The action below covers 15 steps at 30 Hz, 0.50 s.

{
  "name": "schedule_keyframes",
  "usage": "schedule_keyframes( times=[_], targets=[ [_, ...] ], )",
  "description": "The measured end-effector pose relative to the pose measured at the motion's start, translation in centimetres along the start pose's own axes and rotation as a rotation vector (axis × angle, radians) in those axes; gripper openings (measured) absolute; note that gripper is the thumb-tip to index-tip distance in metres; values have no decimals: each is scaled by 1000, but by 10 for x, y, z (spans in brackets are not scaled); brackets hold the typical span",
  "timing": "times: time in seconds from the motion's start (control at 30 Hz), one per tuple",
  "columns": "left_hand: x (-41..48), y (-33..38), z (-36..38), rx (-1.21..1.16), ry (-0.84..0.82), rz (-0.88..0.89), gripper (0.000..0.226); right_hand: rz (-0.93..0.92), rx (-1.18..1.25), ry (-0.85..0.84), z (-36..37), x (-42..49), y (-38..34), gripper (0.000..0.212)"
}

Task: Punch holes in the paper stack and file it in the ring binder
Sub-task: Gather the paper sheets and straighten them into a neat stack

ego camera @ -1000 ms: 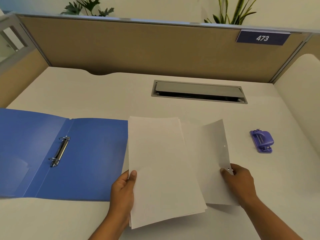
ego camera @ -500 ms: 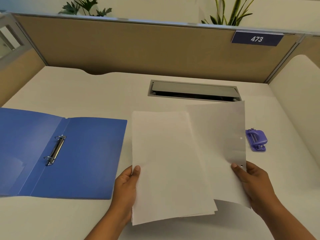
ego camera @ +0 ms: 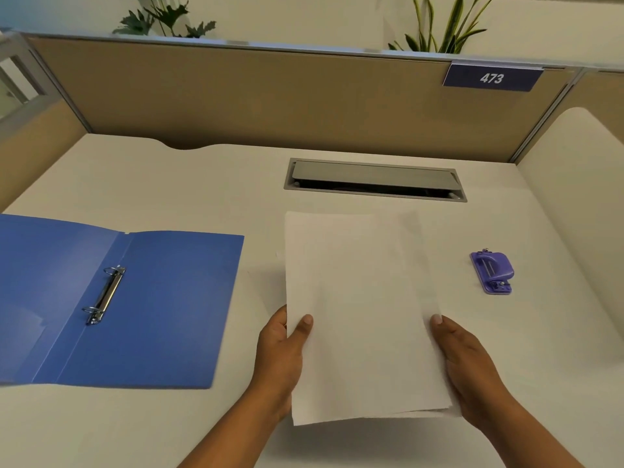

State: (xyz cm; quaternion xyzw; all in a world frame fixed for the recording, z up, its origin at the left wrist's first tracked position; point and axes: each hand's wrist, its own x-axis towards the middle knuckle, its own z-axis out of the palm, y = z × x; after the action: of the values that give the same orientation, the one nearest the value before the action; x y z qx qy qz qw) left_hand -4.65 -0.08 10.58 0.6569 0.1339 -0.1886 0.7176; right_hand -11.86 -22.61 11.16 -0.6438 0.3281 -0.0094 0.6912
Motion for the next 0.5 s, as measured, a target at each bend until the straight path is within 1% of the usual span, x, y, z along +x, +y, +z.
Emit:
schedule_keyframes(
  times=[0.07, 0.1, 0.17, 0.23, 0.37, 0.5],
  targets=[
    [0, 0, 2, -9, 10, 8, 20, -3, -21, -4, 0, -2, -5, 24],
    [0, 0, 3, -10, 11, 11, 18, -12, -30, -50, -1, -3, -7, 23],
    [0, -2, 4, 0, 7, 16, 17, -12, -17, -117, -4, -1, -5, 27],
    [-1, -4, 6, 14, -5, 16, 18, 12, 3, -143, -7, 1, -2, 32],
    [1, -7, 10, 26, -13, 7, 17, 5, -137, -115, -6, 6, 0, 32],
    [3, -7, 11, 39, -41, 8, 20, -4, -132, -66, -6, 11, 2, 19]
  ],
)
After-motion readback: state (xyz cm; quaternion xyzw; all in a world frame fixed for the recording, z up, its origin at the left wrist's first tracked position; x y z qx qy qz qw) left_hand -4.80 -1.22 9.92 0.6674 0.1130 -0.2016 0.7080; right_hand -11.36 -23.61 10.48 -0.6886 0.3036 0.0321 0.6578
